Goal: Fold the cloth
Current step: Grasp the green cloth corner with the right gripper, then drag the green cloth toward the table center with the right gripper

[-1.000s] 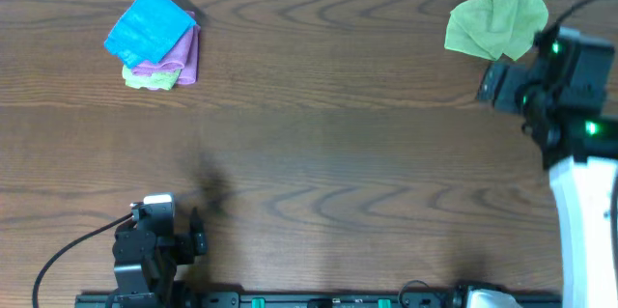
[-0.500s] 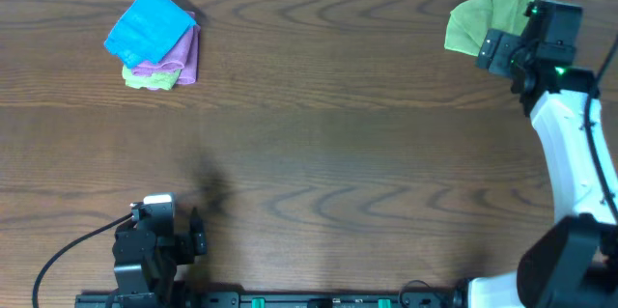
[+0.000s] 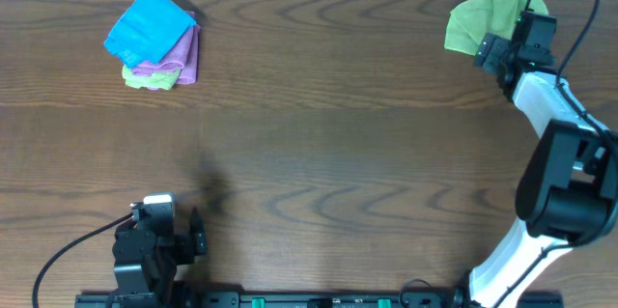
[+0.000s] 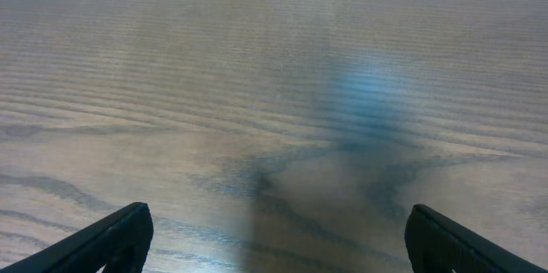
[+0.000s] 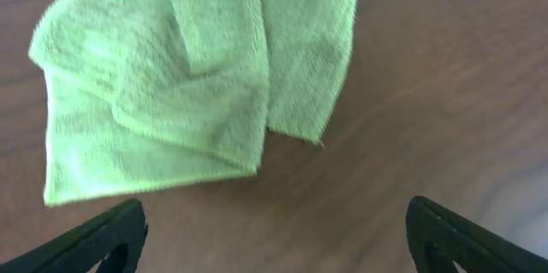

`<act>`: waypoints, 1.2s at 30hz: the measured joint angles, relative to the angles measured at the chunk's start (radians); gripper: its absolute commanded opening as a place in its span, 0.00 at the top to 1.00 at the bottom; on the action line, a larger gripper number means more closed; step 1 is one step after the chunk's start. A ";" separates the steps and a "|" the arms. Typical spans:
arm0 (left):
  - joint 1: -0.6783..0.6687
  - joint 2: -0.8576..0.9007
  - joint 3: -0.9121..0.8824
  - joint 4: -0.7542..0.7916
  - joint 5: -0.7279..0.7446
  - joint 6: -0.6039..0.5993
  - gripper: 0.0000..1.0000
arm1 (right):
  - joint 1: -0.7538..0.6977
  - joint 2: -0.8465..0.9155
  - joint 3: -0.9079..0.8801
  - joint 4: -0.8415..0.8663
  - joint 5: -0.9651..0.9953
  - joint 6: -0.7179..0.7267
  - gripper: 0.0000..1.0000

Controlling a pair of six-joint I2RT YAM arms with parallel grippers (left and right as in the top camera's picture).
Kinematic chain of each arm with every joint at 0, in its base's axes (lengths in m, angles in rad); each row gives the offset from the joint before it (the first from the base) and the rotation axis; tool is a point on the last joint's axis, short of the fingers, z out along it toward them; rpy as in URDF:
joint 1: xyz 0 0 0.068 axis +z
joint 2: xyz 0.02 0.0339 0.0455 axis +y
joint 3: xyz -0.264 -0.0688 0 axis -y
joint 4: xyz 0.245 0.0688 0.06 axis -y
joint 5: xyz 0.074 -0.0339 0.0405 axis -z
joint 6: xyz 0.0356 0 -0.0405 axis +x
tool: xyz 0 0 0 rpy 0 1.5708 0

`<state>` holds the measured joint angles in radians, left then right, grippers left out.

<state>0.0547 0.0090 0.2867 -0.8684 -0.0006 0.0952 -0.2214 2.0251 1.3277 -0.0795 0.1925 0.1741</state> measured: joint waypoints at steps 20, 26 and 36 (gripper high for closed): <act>0.000 0.000 0.000 0.000 0.000 0.000 0.05 | -0.045 0.221 0.010 0.327 -0.135 0.210 0.34; 0.000 0.000 0.000 0.000 0.000 0.000 0.05 | -0.046 0.236 0.022 0.331 -0.167 0.227 0.62; 0.000 0.000 0.000 0.000 0.000 0.000 0.05 | -0.043 0.198 0.038 0.179 -0.258 0.223 0.99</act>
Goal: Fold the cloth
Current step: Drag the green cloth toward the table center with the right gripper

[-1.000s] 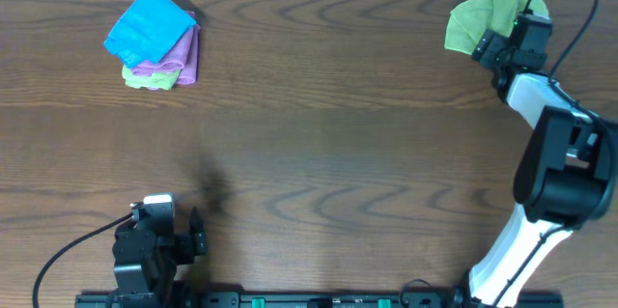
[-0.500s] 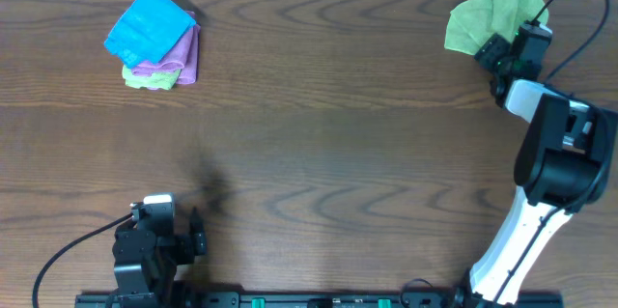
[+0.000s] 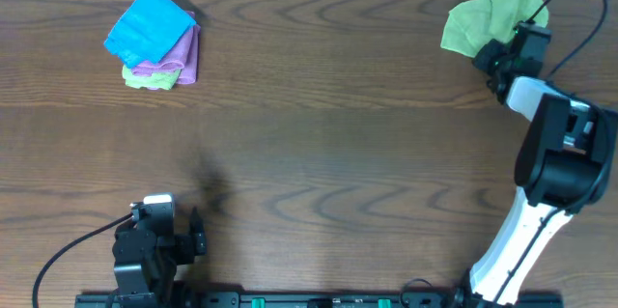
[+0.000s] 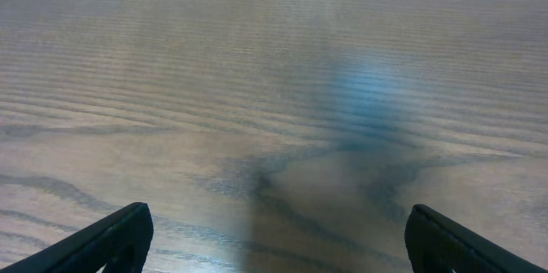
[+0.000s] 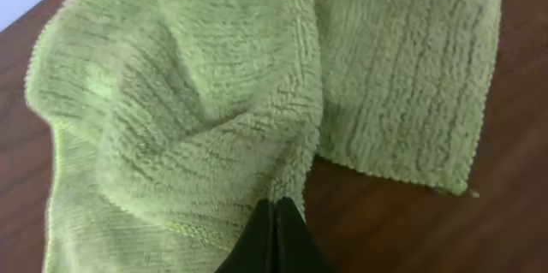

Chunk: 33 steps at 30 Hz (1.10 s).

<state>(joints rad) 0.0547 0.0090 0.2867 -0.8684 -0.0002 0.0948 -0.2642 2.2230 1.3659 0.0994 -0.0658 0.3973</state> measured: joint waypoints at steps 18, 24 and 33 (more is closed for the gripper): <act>0.000 0.000 0.000 0.000 0.000 0.000 0.05 | 0.446 -0.391 0.013 -0.892 -0.073 -0.118 0.99; 0.000 0.000 0.000 0.000 0.000 0.000 0.05 | 0.698 -0.391 0.013 -0.972 -0.096 -0.071 0.95; 0.000 0.000 0.000 0.000 0.000 0.000 0.05 | 0.952 -0.391 0.013 -0.933 -0.119 -0.041 0.36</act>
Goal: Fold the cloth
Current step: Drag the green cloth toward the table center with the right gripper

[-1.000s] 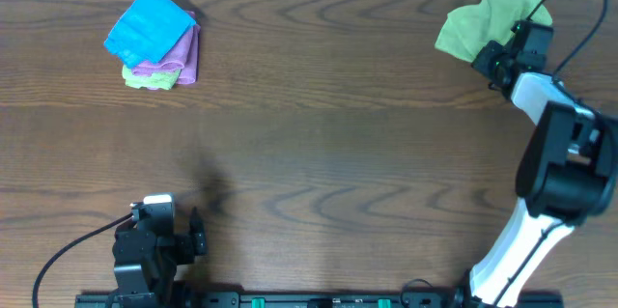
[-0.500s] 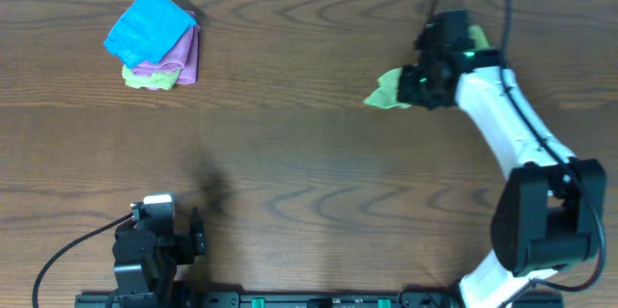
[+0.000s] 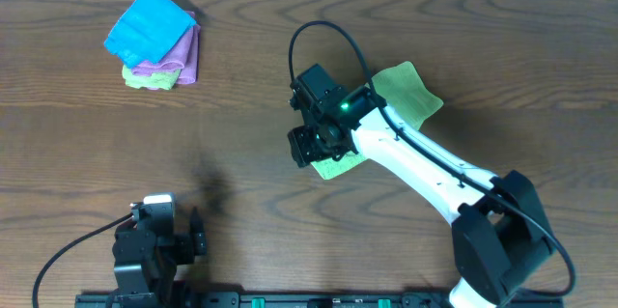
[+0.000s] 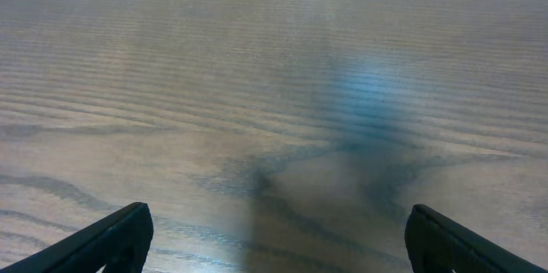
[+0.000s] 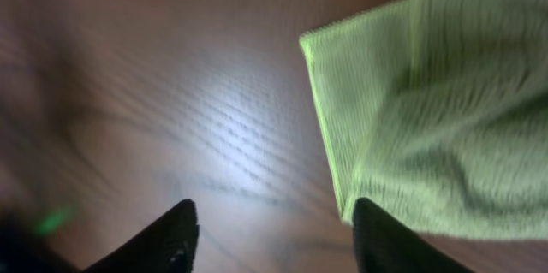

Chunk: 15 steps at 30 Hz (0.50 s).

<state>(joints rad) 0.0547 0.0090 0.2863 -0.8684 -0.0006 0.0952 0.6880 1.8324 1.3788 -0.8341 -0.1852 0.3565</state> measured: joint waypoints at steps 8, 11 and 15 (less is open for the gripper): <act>0.000 0.000 0.000 0.000 0.000 0.000 0.05 | -0.003 0.001 0.000 0.110 0.144 -0.002 0.35; 0.000 0.000 0.000 0.000 0.000 0.000 0.05 | -0.011 0.027 0.000 0.166 0.185 -0.015 0.35; 0.000 0.000 0.000 0.000 0.000 0.000 0.05 | -0.043 0.109 0.000 0.193 0.216 -0.028 0.36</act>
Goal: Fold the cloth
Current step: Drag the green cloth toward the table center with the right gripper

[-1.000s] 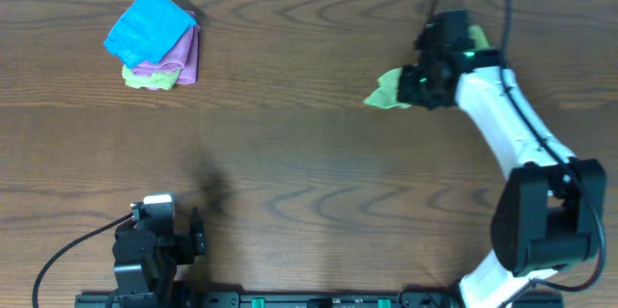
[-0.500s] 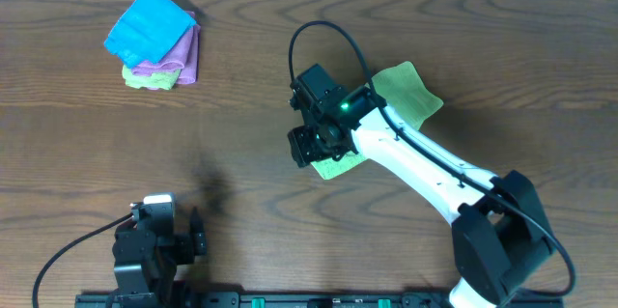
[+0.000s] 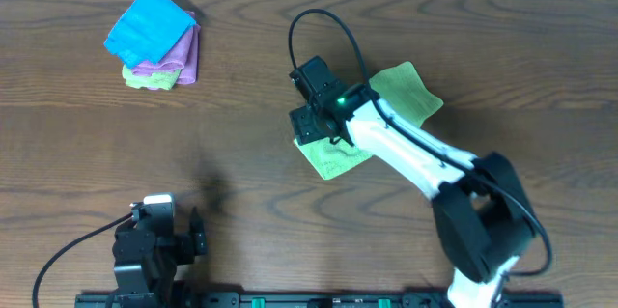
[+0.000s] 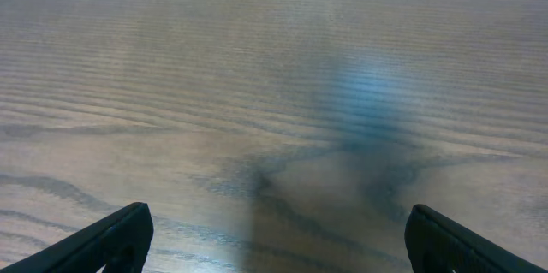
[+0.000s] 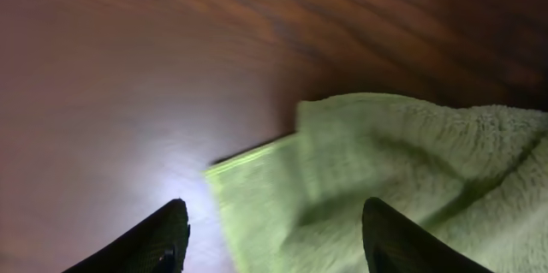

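Observation:
The green cloth [image 3: 407, 93] lies rumpled and stretched out in the middle of the table, one end toward the far right and one corner [image 3: 333, 161] toward me. My right gripper [image 3: 309, 126] hangs open over its left edge. In the right wrist view the cloth [image 5: 385, 162] spreads under the open right gripper [image 5: 278, 243] with nothing pinched. My left gripper [image 3: 196, 233] rests at the near left of the table. In the left wrist view the left gripper [image 4: 274, 247] is open over bare wood.
A stack of folded cloths [image 3: 154, 40], blue on top of pink and green, sits at the far left. The wooden table [image 3: 290, 211] reaches to a pale far edge. The right arm [image 3: 425, 158] stretches from the near right across the cloth.
My right gripper, still open, has shifted a little toward the far side along the cloth's left edge. More of the cloth's near corner shows. The left arm has not moved.
The cloth lay crumpled in the far right corner with my right gripper open beside it. Then the gripper was shut on a fold of it. Later the cloth lay in the table's middle with the gripper open over it, as now.

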`<act>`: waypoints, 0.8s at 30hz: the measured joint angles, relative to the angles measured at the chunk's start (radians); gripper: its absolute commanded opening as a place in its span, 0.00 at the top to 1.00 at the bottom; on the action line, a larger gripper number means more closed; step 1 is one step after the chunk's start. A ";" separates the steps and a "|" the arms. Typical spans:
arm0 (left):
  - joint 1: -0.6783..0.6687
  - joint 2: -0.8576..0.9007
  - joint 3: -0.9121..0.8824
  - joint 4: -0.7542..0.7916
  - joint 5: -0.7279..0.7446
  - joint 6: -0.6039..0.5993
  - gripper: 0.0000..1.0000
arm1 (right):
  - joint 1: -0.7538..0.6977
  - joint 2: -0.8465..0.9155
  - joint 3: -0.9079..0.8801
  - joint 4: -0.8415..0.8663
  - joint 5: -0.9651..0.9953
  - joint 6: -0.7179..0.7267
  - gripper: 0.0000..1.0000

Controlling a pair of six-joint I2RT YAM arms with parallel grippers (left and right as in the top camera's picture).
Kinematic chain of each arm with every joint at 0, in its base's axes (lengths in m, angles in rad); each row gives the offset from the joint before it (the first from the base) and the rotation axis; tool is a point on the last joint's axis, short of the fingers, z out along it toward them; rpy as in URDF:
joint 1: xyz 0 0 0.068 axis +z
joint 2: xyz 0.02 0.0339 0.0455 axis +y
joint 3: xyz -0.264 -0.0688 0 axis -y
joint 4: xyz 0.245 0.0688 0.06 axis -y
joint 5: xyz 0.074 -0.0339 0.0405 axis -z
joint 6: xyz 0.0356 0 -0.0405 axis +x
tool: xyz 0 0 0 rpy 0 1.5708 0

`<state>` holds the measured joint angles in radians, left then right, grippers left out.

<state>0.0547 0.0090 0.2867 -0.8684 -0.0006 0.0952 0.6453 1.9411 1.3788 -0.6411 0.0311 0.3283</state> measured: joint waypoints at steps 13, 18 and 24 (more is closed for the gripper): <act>0.000 0.000 0.000 0.000 0.000 0.000 0.05 | -0.080 0.076 0.000 0.085 0.031 -0.041 0.41; 0.000 0.000 0.000 0.000 0.000 0.000 0.05 | -0.084 0.098 0.000 0.096 0.025 -0.045 0.41; 0.000 0.000 0.000 0.000 0.000 0.000 0.05 | -0.084 0.098 0.000 0.118 0.022 -0.045 0.41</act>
<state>0.0547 0.0090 0.2863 -0.8684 -0.0002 0.0952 0.5613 2.0392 1.3785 -0.5232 0.0528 0.2832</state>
